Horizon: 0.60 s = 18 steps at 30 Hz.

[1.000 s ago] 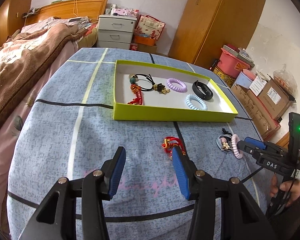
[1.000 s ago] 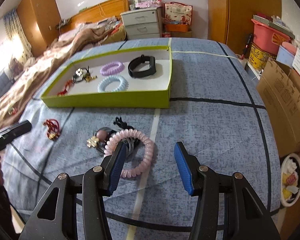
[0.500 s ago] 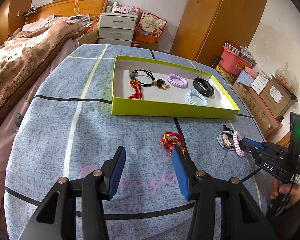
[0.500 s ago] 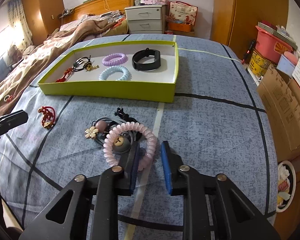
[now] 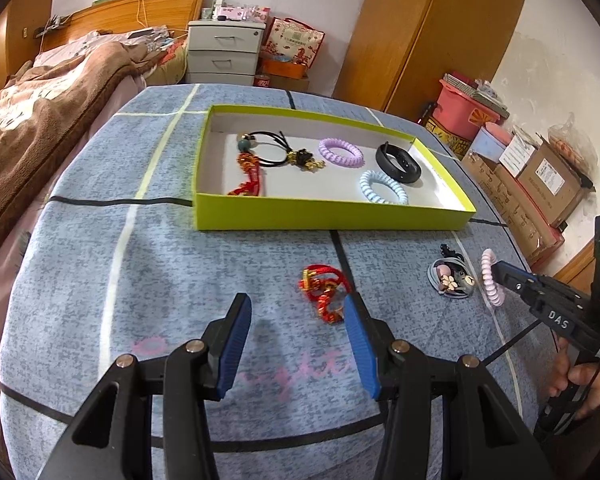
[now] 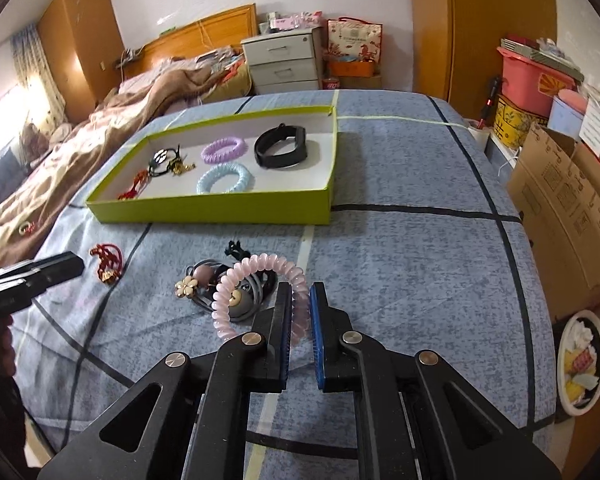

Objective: Organize jewelry
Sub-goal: 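Grasp the pink coil hair tie with the right tool while the left tool grasps the red knot ornament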

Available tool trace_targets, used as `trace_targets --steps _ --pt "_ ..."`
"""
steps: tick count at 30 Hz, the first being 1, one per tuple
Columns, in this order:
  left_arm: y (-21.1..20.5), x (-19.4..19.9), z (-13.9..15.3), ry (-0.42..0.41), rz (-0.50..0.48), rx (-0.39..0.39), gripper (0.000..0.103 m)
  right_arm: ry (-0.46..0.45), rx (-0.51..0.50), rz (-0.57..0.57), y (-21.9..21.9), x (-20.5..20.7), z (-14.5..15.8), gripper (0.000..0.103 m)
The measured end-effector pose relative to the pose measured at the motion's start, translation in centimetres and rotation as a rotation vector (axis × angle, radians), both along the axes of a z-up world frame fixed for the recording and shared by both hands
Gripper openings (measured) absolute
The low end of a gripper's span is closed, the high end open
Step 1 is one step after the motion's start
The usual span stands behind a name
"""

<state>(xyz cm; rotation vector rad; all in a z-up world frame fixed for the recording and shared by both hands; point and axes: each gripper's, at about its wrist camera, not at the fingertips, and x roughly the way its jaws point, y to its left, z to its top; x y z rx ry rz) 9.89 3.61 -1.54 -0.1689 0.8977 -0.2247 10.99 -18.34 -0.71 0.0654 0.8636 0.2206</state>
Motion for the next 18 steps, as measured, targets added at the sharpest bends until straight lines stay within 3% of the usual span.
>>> trace_targets --steps 18 --pt "-2.9 1.6 -1.1 0.022 0.003 0.099 0.05 -0.027 0.046 0.008 -0.3 -0.4 0.9 0.01"
